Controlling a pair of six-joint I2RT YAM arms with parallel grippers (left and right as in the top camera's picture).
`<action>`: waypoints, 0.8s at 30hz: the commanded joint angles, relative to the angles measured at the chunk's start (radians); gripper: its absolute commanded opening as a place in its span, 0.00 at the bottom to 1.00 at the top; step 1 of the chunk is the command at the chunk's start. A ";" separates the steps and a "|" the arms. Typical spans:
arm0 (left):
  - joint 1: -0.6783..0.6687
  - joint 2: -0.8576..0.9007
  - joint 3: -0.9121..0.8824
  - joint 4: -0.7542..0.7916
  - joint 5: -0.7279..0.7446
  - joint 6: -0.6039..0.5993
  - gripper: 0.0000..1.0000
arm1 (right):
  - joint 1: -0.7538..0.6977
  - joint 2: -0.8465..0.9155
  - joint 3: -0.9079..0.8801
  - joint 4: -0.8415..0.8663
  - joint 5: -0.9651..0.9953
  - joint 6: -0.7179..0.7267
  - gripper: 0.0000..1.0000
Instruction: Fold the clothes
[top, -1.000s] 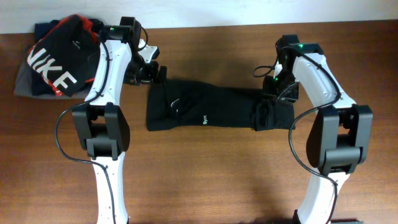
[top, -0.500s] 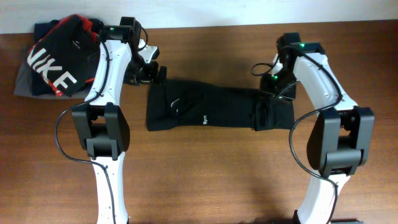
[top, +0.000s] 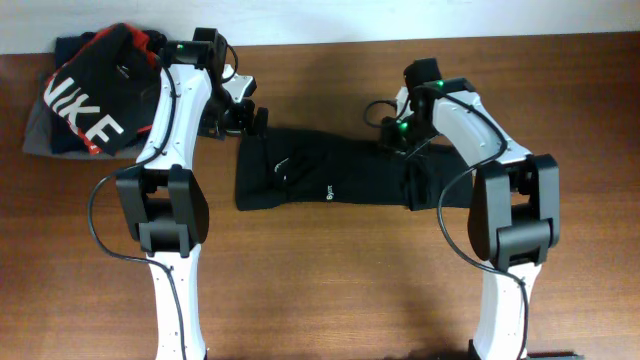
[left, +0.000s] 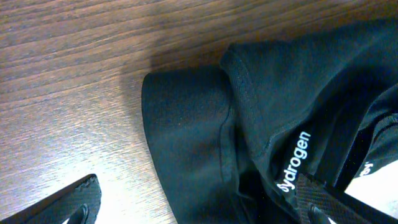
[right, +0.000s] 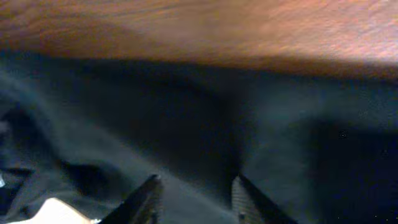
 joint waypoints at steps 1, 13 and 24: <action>-0.002 0.016 -0.005 -0.005 0.014 0.013 0.99 | 0.001 -0.037 0.076 -0.036 -0.033 -0.014 0.27; -0.002 0.016 -0.005 -0.004 0.014 0.013 0.99 | -0.133 -0.198 0.277 -0.391 0.273 -0.083 0.04; -0.002 0.016 -0.005 -0.005 0.014 0.012 0.99 | -0.154 -0.154 -0.028 -0.227 0.262 -0.084 0.04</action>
